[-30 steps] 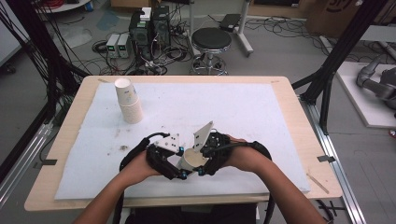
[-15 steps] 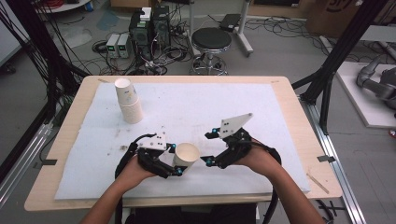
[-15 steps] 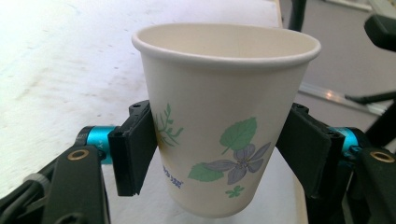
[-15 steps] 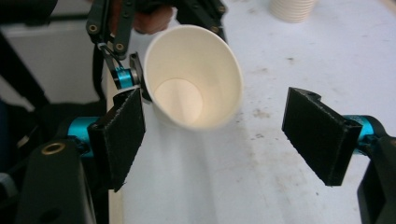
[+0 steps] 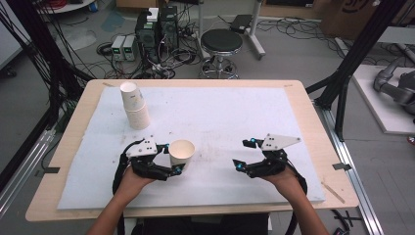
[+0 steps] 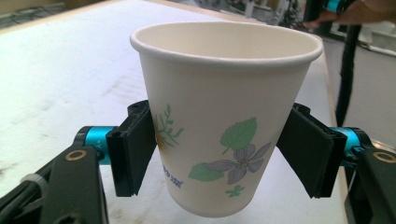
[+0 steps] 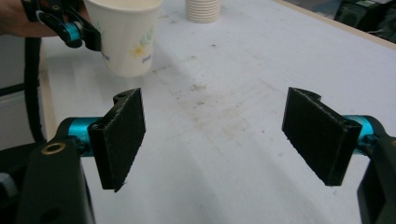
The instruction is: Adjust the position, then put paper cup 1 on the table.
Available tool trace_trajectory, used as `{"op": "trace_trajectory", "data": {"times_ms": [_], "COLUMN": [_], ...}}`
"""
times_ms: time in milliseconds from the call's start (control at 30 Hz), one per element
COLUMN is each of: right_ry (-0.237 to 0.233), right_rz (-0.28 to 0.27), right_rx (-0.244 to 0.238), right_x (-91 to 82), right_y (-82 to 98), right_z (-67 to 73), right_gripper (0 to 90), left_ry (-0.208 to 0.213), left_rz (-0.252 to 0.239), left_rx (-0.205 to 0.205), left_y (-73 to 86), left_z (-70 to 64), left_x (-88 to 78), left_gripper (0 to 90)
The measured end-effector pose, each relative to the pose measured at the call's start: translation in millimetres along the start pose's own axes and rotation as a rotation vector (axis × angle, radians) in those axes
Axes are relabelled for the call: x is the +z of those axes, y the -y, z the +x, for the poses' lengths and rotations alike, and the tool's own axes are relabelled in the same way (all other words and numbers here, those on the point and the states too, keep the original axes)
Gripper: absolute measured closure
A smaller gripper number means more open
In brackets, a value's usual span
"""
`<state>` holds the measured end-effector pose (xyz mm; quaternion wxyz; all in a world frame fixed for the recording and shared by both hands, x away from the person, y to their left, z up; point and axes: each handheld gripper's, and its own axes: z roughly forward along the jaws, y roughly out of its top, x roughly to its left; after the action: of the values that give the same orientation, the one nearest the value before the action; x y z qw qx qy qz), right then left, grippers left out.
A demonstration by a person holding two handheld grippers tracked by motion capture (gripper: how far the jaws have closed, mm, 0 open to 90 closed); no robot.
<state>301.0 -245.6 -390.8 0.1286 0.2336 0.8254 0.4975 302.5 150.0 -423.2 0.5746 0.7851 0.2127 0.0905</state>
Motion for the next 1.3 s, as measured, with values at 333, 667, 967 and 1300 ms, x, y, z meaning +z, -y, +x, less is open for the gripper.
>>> {"op": "trace_trajectory", "data": {"times_ms": [333,667,967,1300], "right_ry": [0.098,0.156,0.18,0.177], "right_rz": [-0.043,-0.07,-0.08,-0.075], "right_rx": [0.05,0.075,0.095,0.097], "right_x": [-12.4,-22.6,-25.2,-21.9], "right_y": [29.1,36.2,39.7,40.8], "right_z": [-6.8,-12.0,-14.6,-15.3], "right_gripper": [22.1,22.1,22.1,22.9], "left_ry": [-0.111,-0.179,-0.196,-0.275], "left_rz": [-0.103,-0.131,-0.133,-0.152], "left_rx": [-0.034,-0.049,-0.046,-0.065], "left_y": [7.0,11.3,12.8,21.2], "left_z": [6.5,13.4,14.3,22.5], "left_x": [-23.8,-37.9,-40.4,-64.0], "left_gripper": [29.6,29.3,29.2,29.0]}}
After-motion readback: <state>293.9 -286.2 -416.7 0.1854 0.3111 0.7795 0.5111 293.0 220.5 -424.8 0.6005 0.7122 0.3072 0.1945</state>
